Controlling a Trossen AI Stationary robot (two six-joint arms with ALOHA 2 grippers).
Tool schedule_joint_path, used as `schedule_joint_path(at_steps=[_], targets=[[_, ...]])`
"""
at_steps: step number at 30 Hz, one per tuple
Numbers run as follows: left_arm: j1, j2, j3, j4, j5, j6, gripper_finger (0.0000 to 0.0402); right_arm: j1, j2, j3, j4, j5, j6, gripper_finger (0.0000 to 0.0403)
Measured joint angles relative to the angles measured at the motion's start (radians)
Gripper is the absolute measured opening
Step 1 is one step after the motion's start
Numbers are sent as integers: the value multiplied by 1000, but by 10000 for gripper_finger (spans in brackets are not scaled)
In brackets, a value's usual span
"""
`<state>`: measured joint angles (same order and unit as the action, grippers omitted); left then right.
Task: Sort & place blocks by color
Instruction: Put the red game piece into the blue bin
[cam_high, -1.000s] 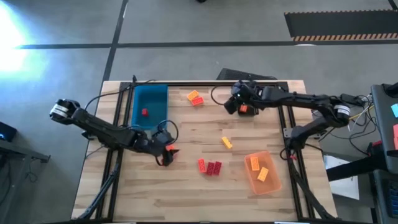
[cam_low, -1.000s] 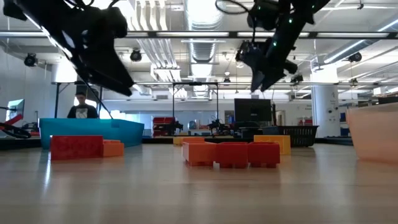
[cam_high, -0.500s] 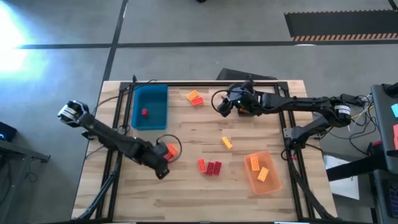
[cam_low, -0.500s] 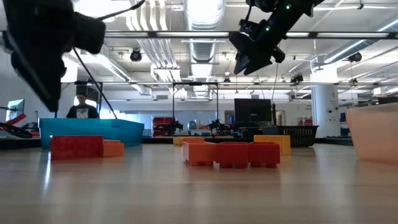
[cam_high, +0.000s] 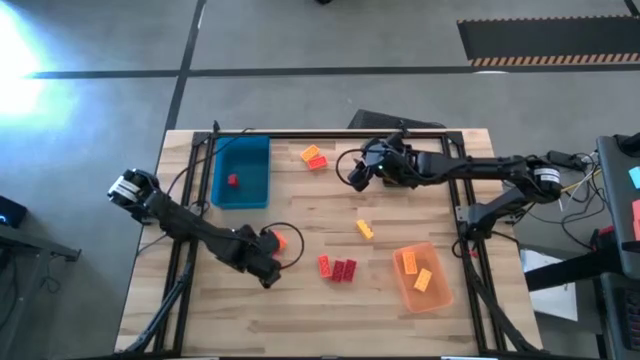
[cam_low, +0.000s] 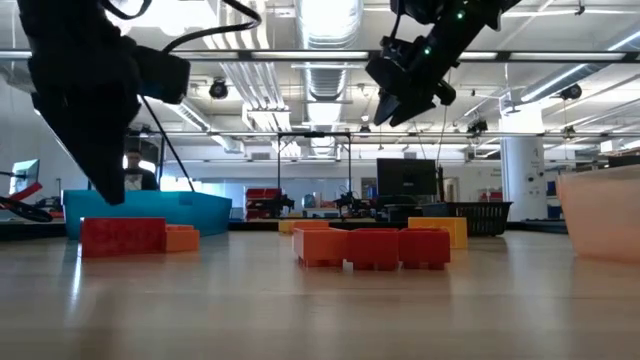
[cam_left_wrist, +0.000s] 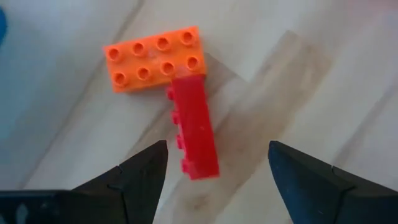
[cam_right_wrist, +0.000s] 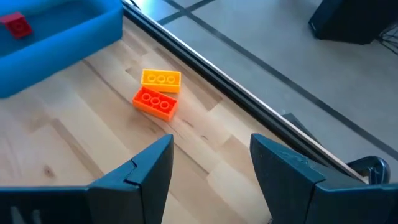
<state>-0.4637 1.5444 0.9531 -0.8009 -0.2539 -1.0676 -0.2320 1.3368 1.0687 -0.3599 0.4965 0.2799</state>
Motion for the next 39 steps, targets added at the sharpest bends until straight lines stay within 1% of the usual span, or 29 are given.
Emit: schedule_joint_path(at_steps=[5, 15, 18, 23, 27, 28, 33, 39], targets=[[3, 16, -27, 44, -41, 0, 262, 13, 0, 0, 0, -3, 1, 203], [4, 109, -48, 68, -42, 0, 257, 31, 0, 1, -1, -2, 10, 203], [4, 126, -47, 72, -41, 0, 234, 39, 0, 1, -1, -2, 10, 203], [4, 123, -46, 73, -33, 0, 161, 52, 0, 0, -1, -1, 16, 203], [4, 98, -35, 49, -5, 0, 85, 51, 0, -2, -1, 1, 14, 203], [2, 90, -27, 37, 3, 0, 76, 51, 0, -3, -1, 1, 14, 203], [-17, 5, 38, -43, 14, 19, 78, 57, 0, -5, -1, 1, 5, 203], [-7, -156, 102, -157, 10, 79, 78, 64, 0, -10, -1, 1, -4, 203]])
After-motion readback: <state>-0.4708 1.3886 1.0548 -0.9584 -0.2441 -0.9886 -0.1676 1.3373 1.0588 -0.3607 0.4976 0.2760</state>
